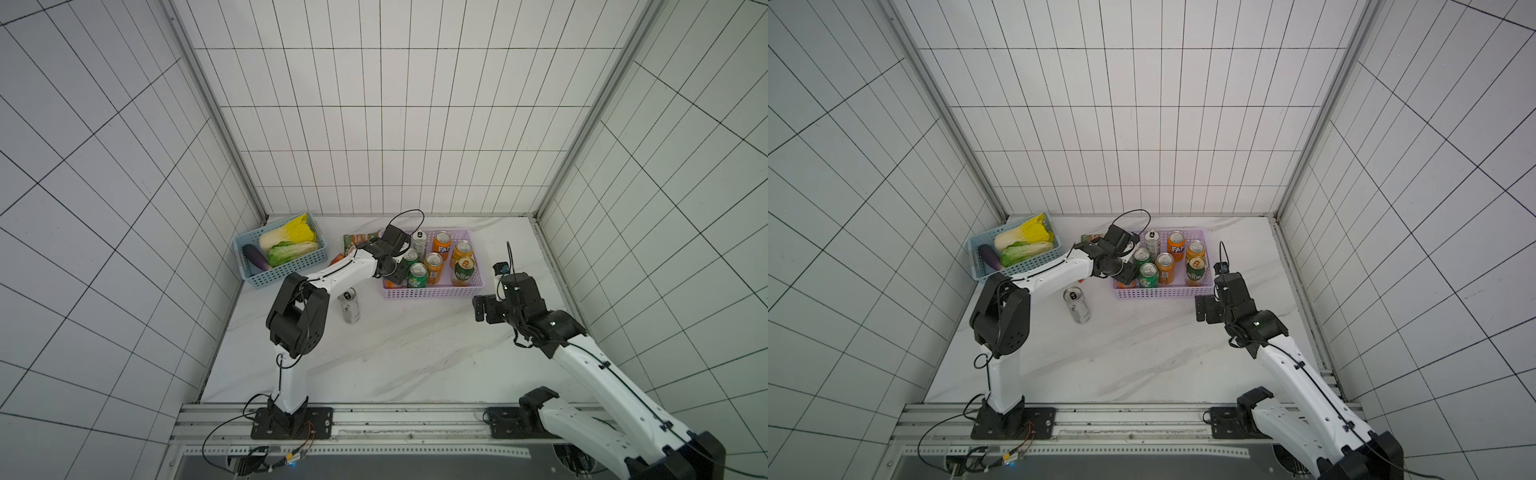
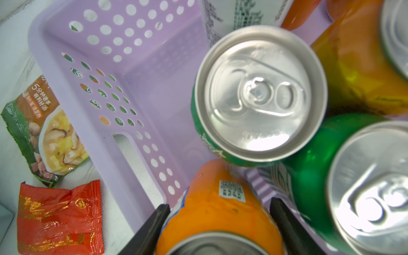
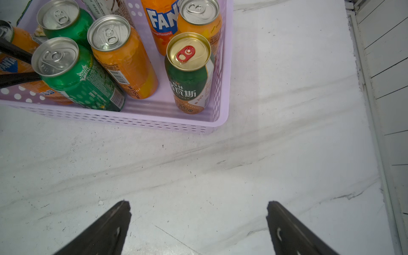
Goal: Take out the drinks from the basket
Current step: Pick up the drink from the basket, then place the drink at the center of the board.
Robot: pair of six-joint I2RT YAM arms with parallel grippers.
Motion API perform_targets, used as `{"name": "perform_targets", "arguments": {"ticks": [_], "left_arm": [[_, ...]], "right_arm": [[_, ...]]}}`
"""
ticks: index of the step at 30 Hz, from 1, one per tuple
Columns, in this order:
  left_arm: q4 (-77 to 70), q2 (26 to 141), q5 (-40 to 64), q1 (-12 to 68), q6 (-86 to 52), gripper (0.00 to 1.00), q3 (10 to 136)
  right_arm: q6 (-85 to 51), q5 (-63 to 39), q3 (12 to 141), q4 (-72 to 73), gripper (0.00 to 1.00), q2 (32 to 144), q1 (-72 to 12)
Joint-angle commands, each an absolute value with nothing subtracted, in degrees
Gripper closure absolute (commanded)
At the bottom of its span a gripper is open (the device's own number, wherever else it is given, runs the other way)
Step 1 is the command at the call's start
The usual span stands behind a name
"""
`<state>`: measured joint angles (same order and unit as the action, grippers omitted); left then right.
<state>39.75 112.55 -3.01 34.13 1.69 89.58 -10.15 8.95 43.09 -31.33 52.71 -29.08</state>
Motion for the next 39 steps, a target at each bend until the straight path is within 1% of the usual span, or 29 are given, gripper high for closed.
{"name": "perform_targets", "arguments": {"ticks": [1, 9, 16, 30, 39], "left_arm": [[39.5, 107.2, -4.9, 34.4, 1.2, 0.43, 91.5], [41.8, 101.9, -5.9, 35.6, 0.5, 0.43, 91.7], [42.2, 95.3, -6.2, 37.7, 0.1, 0.43, 88.9], [41.8, 82.1, -9.2, 42.7, -3.5, 0.43, 78.3], [41.1, 79.8, -10.4, 43.1, -6.6, 0.44, 71.7]], "right_arm": [[-10.3, 10.0, 44.3, -32.2, 0.0, 52.8, -28.3], [-10.2, 10.2, 44.3, -32.2, 0.0, 52.9, -28.2], [-10.1, 9.9, 44.2, -31.9, 0.0, 53.1, -28.1], [-9.8, 9.4, 44.1, -31.5, 0.0, 53.0, -28.1], [-9.7, 9.7, 44.1, -31.3, 0.0, 52.4, -28.0]]}}
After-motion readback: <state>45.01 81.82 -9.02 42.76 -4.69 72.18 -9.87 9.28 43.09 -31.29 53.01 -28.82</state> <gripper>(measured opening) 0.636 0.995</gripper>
